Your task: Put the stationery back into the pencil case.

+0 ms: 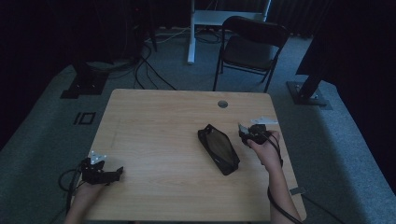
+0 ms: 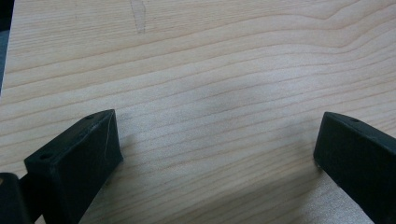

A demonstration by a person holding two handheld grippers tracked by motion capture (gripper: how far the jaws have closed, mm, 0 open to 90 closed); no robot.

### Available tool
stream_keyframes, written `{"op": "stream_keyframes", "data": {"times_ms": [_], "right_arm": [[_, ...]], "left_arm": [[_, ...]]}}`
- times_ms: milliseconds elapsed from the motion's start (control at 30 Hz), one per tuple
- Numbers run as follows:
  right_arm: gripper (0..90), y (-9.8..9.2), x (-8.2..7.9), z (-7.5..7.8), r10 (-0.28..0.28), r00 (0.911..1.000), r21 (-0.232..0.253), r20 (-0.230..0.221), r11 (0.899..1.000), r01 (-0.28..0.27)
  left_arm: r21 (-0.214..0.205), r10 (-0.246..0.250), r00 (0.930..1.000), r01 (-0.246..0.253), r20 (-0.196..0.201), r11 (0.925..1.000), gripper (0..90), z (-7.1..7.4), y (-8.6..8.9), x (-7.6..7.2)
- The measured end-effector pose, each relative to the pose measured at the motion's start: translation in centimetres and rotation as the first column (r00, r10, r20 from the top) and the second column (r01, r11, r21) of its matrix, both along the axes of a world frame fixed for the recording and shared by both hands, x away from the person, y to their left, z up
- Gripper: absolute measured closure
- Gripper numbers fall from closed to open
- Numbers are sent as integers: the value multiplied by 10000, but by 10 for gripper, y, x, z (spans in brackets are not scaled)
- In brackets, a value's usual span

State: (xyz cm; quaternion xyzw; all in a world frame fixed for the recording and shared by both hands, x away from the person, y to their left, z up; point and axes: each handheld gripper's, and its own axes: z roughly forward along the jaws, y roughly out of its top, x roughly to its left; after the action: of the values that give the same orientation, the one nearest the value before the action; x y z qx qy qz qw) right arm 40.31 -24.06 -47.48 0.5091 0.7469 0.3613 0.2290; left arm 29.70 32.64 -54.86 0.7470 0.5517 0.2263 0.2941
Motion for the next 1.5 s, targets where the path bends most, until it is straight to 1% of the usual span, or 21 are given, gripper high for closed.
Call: {"op": "stream_keyframes", "data": {"times_ms": [67,133,200,267,300,533,567,600,700,767,800,833,900,967,1033,1133,1267,1300,1333,1400,1500], "right_arm": [[508,2,-1,3,18,10000,48,-23,10000,-18],[508,6,-3,8,72,9999,110,100,9999,-74],[508,14,-6,16,263,9996,212,138,9994,-266],[508,14,-6,16,263,9996,212,138,9994,-266],[508,21,-8,22,426,9990,264,107,9987,-428],[508,36,-11,29,802,9968,573,76,9951,-805],[508,38,-11,30,845,9963,606,153,9945,-853],[508,44,-11,32,996,9948,584,206,9932,-1007],[508,53,-11,35,1167,9929,598,221,9912,-1178],[508,56,-10,35,1226,9922,546,227,9908,-1237],[509,62,-10,35,1338,9908,659,203,9887,-1349],[509,62,-10,35,1338,9908,659,203,9887,-1349],[509,69,-9,35,1457,9891,563,209,9876,-1466],[508,74,-8,35,1515,9884,654,143,9862,-1521],[509,82,-9,32,1678,9858,561,2,9843,-1676],[509,86,-9,31,1731,9849,432,-77,9840,-1726],[509,91,-9,25,1756,9831,288,-523,9843,-1743],[509,91,-9,25,1756,9831,288,-523,9843,-1743],[509,92,-9,23,1794,9815,241,-670,9837,-1782],[509,93,-9,22,1778,9817,238,-689,9840,-1766],[509,95,-10,15,1842,9781,133,-971,9829,-1838]], "left_arm": [[1,-2,10000,2,-1,10000,7,0,0,0],[0,-1,10000,1,1,10000,7,0,0,0],[-1,2,10000,-2,-1,10000,7,0,0,0],[0,-1,10000,1,-2,10000,7,0,0,0],[0,-1,10000,1,0,10000,7,0,0,0],[-3,0,10000,0,0,10000,7,0,0,0],[0,-1,10000,1,-1,10000,7,0,0,0],[-2,1,10000,-1,-1,10000,7,0,0,0],[-2,0,10000,0,-2,10000,7,0,0,0],[-2,-1,10000,1,-1,10000,7,0,0,0],[1,-1,10000,1,0,10000,7,0,0,0],[-1,1,10000,-1,-2,10000,7,0,0,0],[-1,-1,10000,1,-2,10000,7,0,0,0],[-1,0,10000,0,-2,10000,7,0,0,0],[0,-1,10000,1,-2,10000,7,0,0,0],[0,-2,10000,2,-1,10000,7,0,0,0],[0,-1,10000,1,-1,10000,7,0,0,0],[-2,0,10000,0,-2,10000,7,0,0,0],[-2,1,10000,-1,-1,10000,7,0,0,0],[-1,1,10000,-1,-2,10000,7,0,0,0],[-1,2,10000,-2,-1,10000,7,0,0,0]]}}
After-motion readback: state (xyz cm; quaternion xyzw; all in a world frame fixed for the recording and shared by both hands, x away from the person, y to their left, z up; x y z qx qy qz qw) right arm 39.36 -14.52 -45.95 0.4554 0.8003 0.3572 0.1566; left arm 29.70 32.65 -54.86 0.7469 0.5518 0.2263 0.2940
